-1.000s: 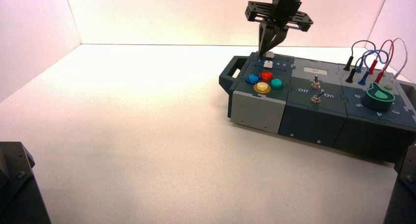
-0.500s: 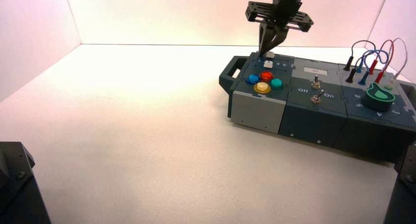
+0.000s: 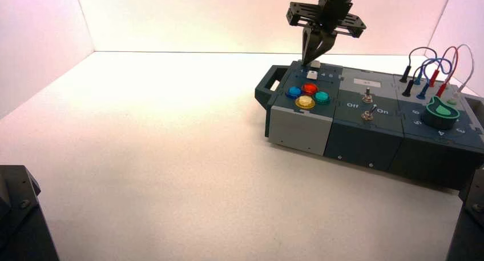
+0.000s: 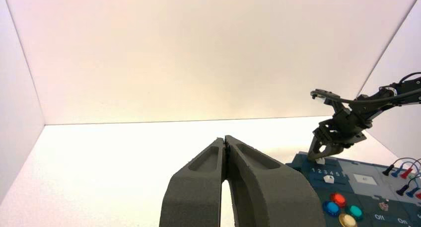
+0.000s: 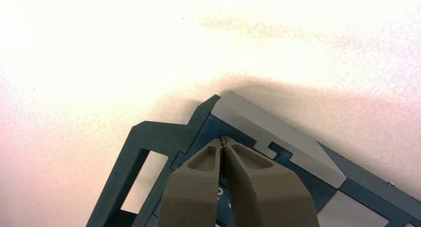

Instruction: Move the top slider to position 3.

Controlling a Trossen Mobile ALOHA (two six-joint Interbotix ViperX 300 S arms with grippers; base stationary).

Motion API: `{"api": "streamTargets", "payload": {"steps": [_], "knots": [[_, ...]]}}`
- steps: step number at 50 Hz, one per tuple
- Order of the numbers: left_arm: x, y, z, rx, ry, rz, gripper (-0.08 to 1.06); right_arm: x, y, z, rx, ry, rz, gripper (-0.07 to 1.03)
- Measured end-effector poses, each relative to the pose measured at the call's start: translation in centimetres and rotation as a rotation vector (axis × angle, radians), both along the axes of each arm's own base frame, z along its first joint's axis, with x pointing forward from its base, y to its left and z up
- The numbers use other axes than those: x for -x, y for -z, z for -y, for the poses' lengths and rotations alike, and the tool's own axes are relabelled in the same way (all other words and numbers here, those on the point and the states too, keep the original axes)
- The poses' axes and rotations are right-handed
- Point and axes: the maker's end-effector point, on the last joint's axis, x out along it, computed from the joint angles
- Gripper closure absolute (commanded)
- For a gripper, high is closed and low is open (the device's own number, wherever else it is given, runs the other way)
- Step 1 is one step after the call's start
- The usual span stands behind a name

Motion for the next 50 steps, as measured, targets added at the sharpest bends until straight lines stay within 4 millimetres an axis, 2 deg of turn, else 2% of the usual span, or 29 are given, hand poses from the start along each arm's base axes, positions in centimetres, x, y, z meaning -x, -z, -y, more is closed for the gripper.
{"api": "streamTargets", "payload": {"steps": [50], "knots": [[0.0,0.0,0.0,-0.001,0.0,0.0,1.01,0.32,-0.05,0.1,0.001,0.0,-0.001,0.99]]}}
